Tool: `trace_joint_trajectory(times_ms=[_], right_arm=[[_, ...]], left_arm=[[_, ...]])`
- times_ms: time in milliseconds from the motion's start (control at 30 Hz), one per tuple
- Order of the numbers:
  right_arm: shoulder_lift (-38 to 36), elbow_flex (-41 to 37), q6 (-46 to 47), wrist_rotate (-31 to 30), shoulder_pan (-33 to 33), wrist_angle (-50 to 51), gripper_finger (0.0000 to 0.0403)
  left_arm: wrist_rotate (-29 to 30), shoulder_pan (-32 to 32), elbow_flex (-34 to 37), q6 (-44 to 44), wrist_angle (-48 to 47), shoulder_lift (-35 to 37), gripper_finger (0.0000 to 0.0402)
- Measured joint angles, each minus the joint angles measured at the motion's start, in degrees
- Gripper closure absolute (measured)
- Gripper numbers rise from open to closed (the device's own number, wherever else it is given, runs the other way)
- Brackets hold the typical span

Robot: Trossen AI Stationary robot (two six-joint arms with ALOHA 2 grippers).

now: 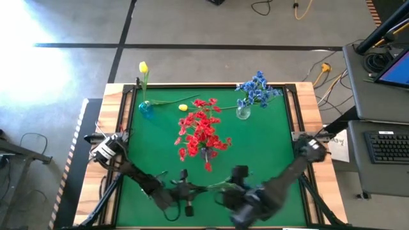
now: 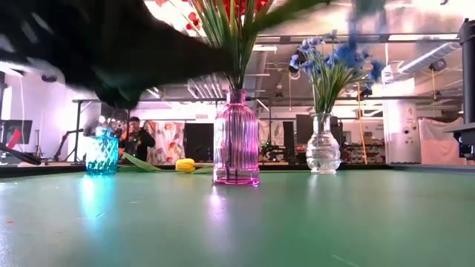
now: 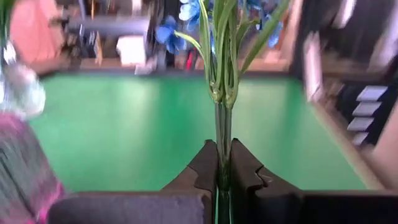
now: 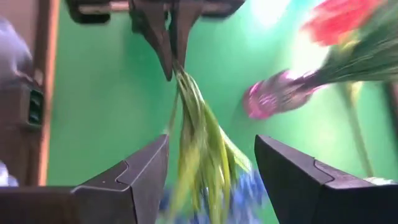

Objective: Sort flowers into vase by color
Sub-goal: Put the blue flowers into the transparent vase

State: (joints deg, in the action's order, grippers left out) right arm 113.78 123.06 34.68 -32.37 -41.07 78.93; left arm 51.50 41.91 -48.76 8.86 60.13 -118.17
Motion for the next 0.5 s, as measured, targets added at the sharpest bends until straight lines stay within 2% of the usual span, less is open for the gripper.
trace_joint_trajectory(times_ms=[133, 200, 367, 500], right_arm=[[-4.9, -0.4, 4.4, -11.6, -7.4, -0.3, 0.0174], [-6.6, -0.5, 6.2, -18.0, -11.0, -0.3, 0.0174], [-9.7, -0.6, 8.7, -31.0, -17.9, 0.0, 0.0174], [-10.0, -1.0, 8.9, -35.4, -21.0, 0.0, 0.0174]], left_arm=[[-0.1, 1.8, 6.1, -9.9, 22.1, 0.2, 0.0402], [-1.1, 2.5, 8.8, -13.7, 30.0, 0.4, 0.0402], [-4.6, 3.3, 9.7, -15.2, 30.0, 3.3, 0.0402], [-9.2, 3.7, 6.5, -21.4, 30.0, 5.5, 0.0401]])
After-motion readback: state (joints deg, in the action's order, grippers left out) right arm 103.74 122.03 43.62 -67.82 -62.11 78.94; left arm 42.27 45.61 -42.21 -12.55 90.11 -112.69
